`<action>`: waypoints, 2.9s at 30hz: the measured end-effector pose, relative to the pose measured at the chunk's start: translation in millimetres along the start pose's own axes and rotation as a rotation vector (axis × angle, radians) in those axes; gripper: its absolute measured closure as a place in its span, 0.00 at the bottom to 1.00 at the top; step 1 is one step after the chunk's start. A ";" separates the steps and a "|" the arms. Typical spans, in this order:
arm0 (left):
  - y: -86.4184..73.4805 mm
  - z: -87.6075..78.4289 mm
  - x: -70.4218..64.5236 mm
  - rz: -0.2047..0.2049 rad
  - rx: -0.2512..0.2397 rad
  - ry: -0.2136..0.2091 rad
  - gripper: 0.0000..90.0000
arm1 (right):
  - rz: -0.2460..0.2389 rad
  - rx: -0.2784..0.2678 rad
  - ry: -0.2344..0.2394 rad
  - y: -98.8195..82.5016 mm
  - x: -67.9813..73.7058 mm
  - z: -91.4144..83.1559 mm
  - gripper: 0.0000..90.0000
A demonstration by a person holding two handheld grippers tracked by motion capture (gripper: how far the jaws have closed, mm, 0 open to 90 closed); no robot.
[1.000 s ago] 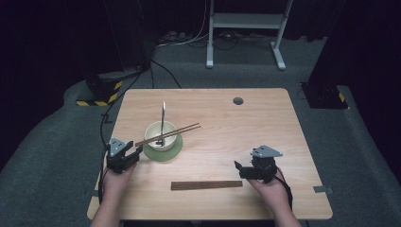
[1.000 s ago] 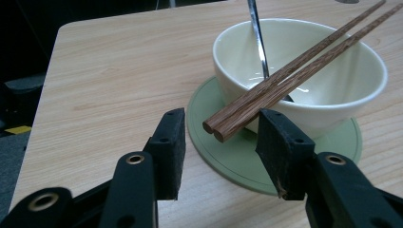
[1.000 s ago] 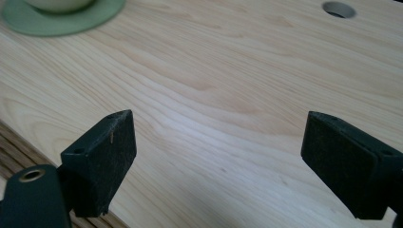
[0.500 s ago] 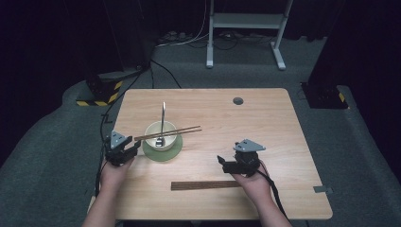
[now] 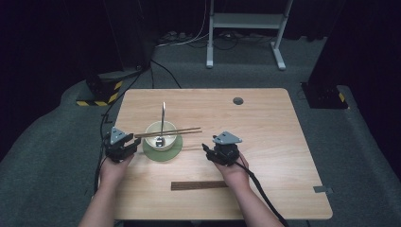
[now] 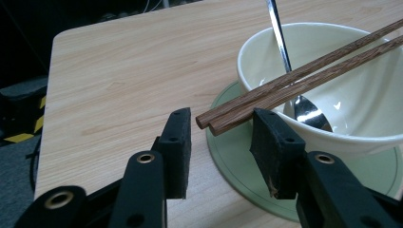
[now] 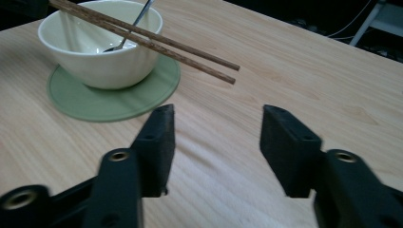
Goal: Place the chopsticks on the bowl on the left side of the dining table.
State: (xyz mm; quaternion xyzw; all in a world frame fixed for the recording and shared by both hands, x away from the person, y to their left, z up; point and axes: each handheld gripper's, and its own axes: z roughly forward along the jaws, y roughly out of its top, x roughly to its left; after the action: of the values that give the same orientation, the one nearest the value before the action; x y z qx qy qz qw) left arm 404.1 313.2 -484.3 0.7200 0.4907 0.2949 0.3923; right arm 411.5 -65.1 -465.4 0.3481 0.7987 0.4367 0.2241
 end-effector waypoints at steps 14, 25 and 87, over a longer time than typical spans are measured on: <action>-1.3 1.2 0.4 -0.010 -0.009 -0.013 0.66 | 0.024 0.013 -0.066 7.5 -4.3 47.7 0.88; -1.1 1.2 -1.3 0.003 -0.016 -0.003 0.68 | 0.003 0.020 -0.076 10.9 -2.3 55.3 0.81; -2.0 0.6 3.8 -0.003 -0.009 0.022 0.73 | -0.026 -0.009 -0.019 1.2 -6.5 45.1 0.84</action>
State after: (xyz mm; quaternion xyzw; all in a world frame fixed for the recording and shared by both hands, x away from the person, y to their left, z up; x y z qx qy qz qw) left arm 404.9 317.0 -486.1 0.7141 0.4946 0.3046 0.3907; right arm 446.1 -45.1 -487.4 0.3411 0.7990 0.4338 0.2388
